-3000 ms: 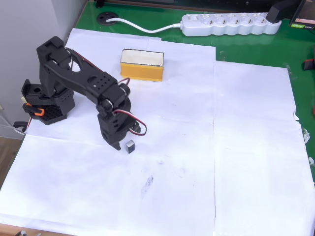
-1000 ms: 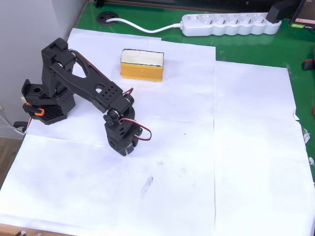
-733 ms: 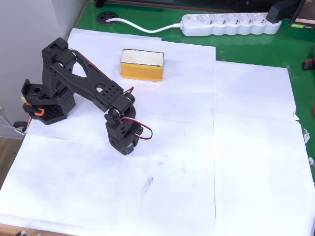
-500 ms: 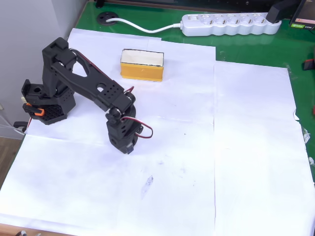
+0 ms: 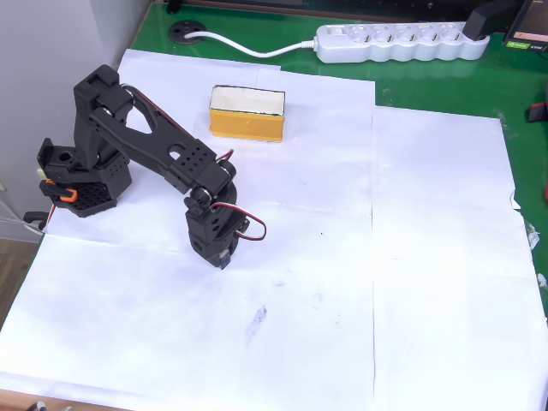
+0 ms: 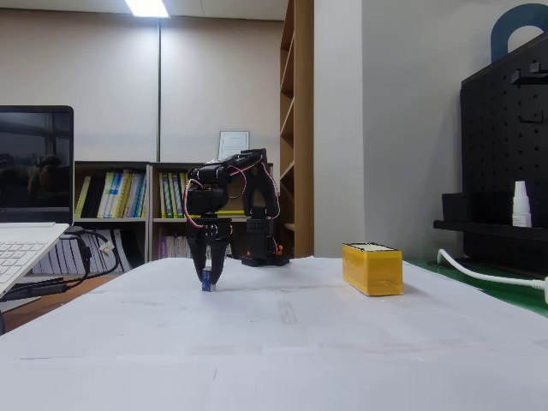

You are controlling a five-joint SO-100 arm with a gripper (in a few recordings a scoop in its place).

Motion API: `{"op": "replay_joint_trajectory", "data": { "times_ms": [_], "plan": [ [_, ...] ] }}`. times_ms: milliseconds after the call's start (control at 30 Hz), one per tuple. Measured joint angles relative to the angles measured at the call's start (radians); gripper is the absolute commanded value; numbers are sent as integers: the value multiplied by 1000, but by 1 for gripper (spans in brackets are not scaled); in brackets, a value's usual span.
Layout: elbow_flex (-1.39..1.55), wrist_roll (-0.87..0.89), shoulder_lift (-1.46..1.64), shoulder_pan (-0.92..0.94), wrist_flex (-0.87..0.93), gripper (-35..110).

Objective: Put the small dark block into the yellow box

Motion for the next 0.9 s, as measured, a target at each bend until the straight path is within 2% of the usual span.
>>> {"op": "replay_joint_trajectory", "data": {
  "times_ms": [133,267,567,733,900],
  "plan": [
    [130,9,-66,-23,201,0],
    [417,8,-132,-49,422,0],
    [973,75,-229,-225,641,0],
    [973,114,-341,-383,641,0],
    [802,152,-466,-583,641,0]
  ]
}}
